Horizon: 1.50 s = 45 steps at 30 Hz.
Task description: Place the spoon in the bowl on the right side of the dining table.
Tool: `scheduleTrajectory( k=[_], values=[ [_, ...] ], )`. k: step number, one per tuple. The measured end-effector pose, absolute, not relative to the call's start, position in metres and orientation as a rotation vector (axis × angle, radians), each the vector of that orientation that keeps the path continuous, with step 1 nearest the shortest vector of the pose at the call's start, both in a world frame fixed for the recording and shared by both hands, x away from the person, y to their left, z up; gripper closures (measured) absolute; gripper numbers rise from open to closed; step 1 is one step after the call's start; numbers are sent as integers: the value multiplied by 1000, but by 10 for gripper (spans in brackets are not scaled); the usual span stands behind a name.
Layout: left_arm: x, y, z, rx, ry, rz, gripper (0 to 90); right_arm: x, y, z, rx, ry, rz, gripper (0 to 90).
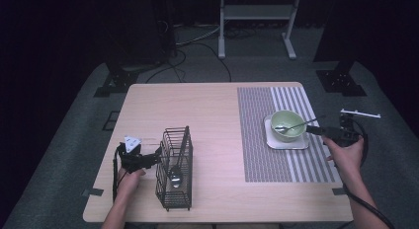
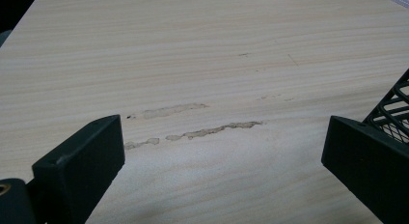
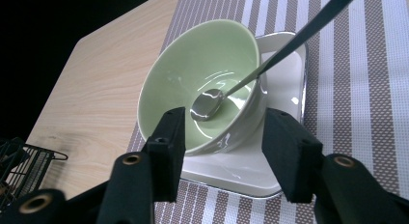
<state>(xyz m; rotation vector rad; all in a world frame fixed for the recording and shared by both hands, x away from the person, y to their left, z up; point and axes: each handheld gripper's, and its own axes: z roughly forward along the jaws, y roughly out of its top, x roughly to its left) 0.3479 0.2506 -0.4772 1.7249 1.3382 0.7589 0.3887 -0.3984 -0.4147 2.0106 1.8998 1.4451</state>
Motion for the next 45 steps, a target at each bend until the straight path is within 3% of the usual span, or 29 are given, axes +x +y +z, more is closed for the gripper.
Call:
scheduleTrajectory(
  k=[18,45],
  values=[
    [348,250,-477,1729,1338,759,4,379,-392,-419,1999,1928,1437,380],
    [348,250,-477,1737,1337,761,4,359,-361,-424,1895,2047,1437,351]
  ],
)
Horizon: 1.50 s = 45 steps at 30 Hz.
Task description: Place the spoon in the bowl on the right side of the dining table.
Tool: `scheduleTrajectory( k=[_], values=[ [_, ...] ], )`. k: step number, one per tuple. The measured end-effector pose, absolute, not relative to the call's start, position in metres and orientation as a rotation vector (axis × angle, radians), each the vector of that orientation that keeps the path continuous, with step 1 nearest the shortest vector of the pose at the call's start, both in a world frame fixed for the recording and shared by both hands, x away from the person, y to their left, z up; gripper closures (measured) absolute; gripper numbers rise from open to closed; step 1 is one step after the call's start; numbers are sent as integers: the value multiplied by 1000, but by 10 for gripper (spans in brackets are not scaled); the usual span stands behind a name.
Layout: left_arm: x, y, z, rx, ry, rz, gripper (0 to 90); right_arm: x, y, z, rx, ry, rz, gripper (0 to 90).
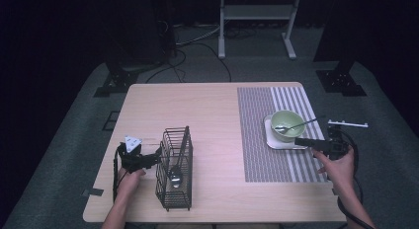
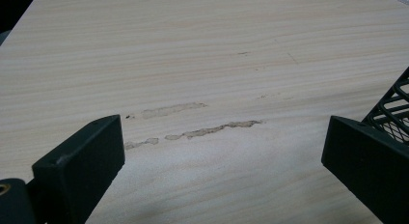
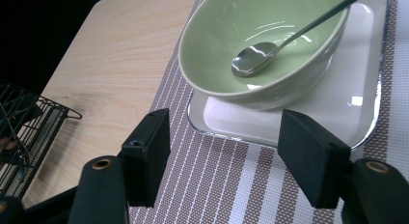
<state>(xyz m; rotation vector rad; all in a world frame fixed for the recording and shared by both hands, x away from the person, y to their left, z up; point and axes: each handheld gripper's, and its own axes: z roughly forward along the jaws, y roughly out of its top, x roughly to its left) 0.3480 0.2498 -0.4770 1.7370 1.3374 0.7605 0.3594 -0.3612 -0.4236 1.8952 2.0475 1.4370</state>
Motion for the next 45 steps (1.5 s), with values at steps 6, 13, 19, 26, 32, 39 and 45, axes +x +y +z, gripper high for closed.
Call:
scheduleTrajectory(
  k=[6,13,19,26,32,39,45],
  values=[
    [348,250,-477,1740,1336,761,4,356,-356,-425,1883,2066,1424,351],
    [348,250,-477,1737,1337,761,4,352,-351,-427,1868,2079,1430,349],
    [348,250,-477,1737,1336,761,4,349,-345,-431,1862,2095,1429,347],
    [348,250,-477,1739,1334,761,4,345,-338,-436,1851,2123,1418,344],
    [348,250,-477,1737,1335,761,4,342,-334,-439,1845,2144,1414,341],
    [348,250,-477,1739,1334,762,4,336,-328,-437,1820,2174,1413,342],
    [348,250,-477,1737,1335,762,4,332,-321,-438,1811,2196,1412,341]
  ],
)
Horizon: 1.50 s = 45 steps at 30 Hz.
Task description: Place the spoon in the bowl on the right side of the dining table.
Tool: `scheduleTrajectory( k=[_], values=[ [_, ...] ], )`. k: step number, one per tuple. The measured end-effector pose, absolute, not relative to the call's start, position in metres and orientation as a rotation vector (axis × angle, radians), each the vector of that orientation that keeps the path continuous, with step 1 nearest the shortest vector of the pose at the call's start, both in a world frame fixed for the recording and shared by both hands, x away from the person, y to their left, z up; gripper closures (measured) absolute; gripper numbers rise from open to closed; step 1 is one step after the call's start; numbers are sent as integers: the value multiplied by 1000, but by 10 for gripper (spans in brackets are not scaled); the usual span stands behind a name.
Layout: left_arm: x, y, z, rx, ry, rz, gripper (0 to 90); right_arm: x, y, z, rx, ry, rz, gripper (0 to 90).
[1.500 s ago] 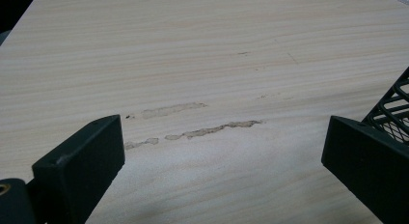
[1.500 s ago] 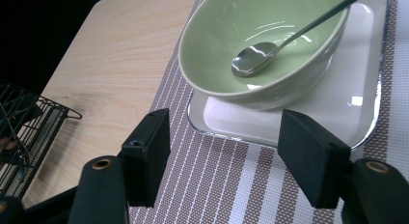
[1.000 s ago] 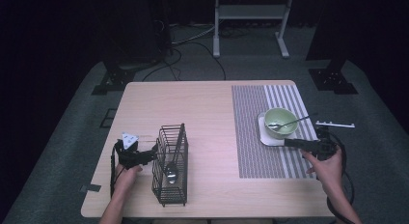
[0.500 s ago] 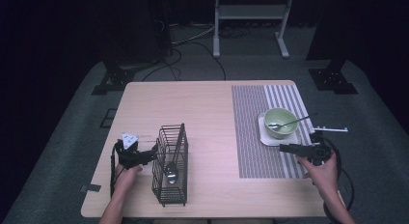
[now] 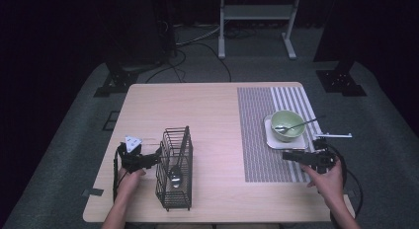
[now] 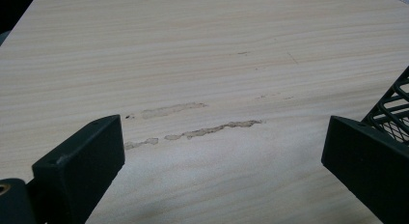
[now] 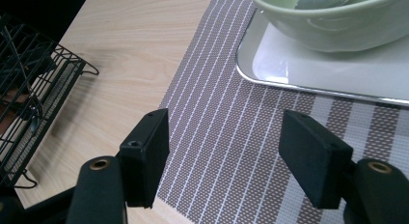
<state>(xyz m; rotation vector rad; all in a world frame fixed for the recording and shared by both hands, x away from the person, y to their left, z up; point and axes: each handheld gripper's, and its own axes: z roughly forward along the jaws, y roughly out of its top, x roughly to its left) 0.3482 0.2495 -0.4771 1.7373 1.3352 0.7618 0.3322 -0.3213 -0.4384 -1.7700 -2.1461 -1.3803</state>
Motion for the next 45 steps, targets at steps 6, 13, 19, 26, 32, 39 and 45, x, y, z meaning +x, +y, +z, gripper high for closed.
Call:
scheduleTrajectory(
  k=[6,13,19,26,32,39,45],
  values=[
    [348,250,-477,1737,1336,760,4,328,-315,-441,-1748,-2162,-1369,341],
    [348,250,-477,1737,1336,762,4,323,-305,-443,-1712,-2194,-1356,340],
    [348,250,-477,1737,1335,762,4,319,-297,-445,-1683,-2217,-1338,340],
    [348,250,-477,1737,1335,762,4,315,-289,-447,-1656,-2236,-1322,340],
    [348,250,-477,1736,1336,760,4,310,-284,-450,-1641,-2249,-1306,340],
    [348,250,-477,1736,1336,761,4,305,-280,-452,-1619,-2251,-1312,339],
    [348,250,-477,1737,1336,762,4,301,-276,-453,-1597,-2256,-1311,339]
  ],
)
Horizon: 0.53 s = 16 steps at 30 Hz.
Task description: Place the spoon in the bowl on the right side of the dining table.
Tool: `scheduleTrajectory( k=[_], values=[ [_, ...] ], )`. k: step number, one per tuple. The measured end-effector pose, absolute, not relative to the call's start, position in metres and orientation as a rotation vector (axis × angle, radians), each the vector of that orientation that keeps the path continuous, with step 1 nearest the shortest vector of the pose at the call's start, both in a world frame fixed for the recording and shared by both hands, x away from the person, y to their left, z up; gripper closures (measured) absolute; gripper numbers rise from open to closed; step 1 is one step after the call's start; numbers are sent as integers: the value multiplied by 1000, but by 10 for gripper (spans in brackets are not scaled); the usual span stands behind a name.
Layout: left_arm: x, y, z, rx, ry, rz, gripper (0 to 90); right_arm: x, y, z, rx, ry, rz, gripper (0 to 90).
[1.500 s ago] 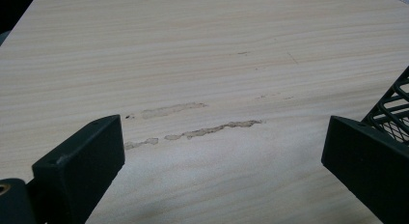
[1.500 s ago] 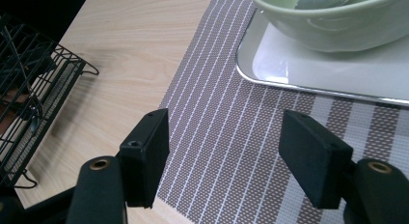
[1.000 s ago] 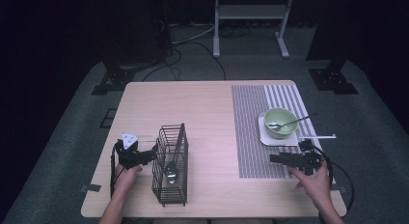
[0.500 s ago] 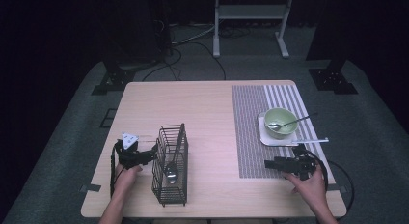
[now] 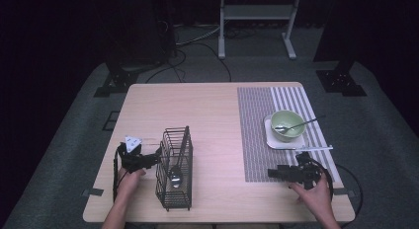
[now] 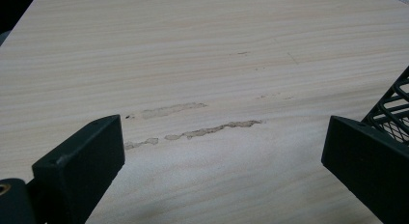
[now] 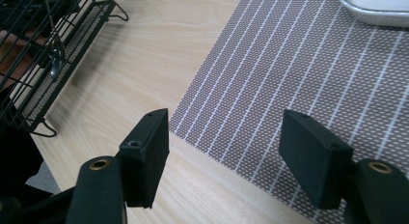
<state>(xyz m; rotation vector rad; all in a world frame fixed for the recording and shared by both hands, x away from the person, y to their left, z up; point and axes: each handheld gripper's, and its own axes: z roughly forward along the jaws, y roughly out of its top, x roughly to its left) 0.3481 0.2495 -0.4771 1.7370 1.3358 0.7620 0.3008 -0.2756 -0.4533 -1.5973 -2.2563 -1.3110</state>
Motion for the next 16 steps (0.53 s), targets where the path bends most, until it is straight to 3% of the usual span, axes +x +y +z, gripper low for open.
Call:
scheduleTrajectory(
  k=[16],
  values=[
    [348,250,-477,1733,1346,761,4,292,-272,-458,-1548,-2220,-1413,339]
  ],
)
